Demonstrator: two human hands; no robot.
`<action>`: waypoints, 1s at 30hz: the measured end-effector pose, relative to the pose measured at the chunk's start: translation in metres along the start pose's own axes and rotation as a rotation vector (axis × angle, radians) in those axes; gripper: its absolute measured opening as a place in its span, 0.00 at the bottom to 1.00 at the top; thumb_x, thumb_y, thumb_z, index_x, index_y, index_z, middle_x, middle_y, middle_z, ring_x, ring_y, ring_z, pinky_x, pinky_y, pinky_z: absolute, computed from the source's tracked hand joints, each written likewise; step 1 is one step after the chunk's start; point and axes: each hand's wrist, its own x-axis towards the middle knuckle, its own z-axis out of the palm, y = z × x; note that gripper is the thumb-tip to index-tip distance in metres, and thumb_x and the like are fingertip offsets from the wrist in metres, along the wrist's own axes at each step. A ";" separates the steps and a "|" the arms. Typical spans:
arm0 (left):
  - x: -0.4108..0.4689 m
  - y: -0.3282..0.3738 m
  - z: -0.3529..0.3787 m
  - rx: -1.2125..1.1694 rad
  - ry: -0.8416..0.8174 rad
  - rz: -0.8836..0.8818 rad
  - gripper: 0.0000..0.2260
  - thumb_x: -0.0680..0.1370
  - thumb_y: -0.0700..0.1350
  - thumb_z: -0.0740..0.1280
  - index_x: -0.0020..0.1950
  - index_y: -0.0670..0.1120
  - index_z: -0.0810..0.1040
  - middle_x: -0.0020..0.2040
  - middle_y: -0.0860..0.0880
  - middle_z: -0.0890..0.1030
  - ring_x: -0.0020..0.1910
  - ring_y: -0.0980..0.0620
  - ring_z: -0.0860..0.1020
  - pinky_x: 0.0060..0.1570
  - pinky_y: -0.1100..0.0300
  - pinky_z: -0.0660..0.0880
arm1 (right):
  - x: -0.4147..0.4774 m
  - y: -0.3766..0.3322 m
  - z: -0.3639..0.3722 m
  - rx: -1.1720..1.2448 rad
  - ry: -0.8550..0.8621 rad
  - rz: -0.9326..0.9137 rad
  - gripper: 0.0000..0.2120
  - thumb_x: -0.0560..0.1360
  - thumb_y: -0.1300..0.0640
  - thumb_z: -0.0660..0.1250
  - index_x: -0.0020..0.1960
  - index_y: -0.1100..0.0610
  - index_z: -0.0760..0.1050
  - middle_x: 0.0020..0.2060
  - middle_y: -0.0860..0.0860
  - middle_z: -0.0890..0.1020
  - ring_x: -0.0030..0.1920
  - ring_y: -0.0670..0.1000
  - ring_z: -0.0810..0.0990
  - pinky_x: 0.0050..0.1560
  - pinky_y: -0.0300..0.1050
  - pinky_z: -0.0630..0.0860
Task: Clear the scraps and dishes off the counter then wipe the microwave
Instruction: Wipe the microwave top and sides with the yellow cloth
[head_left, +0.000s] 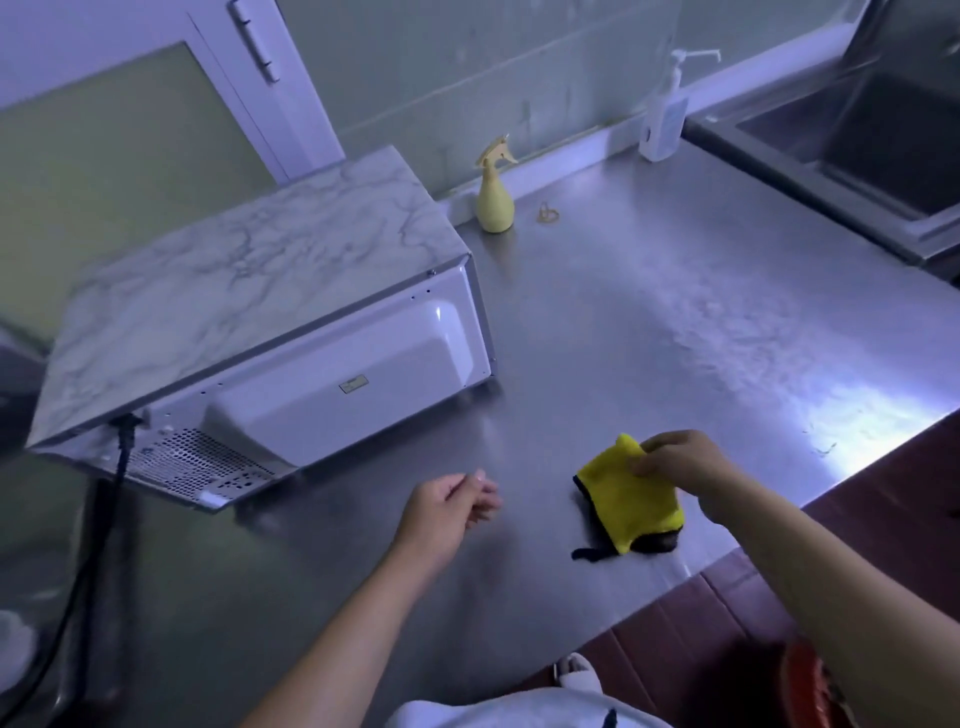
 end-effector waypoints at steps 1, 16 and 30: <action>0.003 0.009 -0.001 0.077 -0.045 0.061 0.06 0.80 0.46 0.68 0.53 0.47 0.83 0.49 0.49 0.86 0.47 0.54 0.82 0.51 0.61 0.76 | -0.010 -0.013 0.003 -0.128 -0.033 -0.133 0.07 0.71 0.65 0.74 0.48 0.58 0.83 0.41 0.54 0.79 0.40 0.50 0.76 0.41 0.44 0.72; -0.006 0.132 -0.055 0.434 -0.349 0.449 0.10 0.75 0.45 0.74 0.56 0.49 0.85 0.50 0.52 0.86 0.53 0.52 0.83 0.58 0.57 0.76 | -0.078 -0.098 0.024 -0.046 -0.731 -0.568 0.26 0.72 0.49 0.77 0.66 0.40 0.71 0.56 0.51 0.83 0.54 0.49 0.83 0.52 0.43 0.78; 0.094 0.175 -0.137 0.510 0.215 0.569 0.16 0.80 0.50 0.67 0.68 0.53 0.76 0.67 0.54 0.77 0.67 0.54 0.73 0.64 0.63 0.66 | -0.047 -0.101 0.088 0.461 0.206 -0.379 0.11 0.76 0.58 0.69 0.49 0.41 0.77 0.46 0.44 0.83 0.51 0.54 0.82 0.52 0.54 0.80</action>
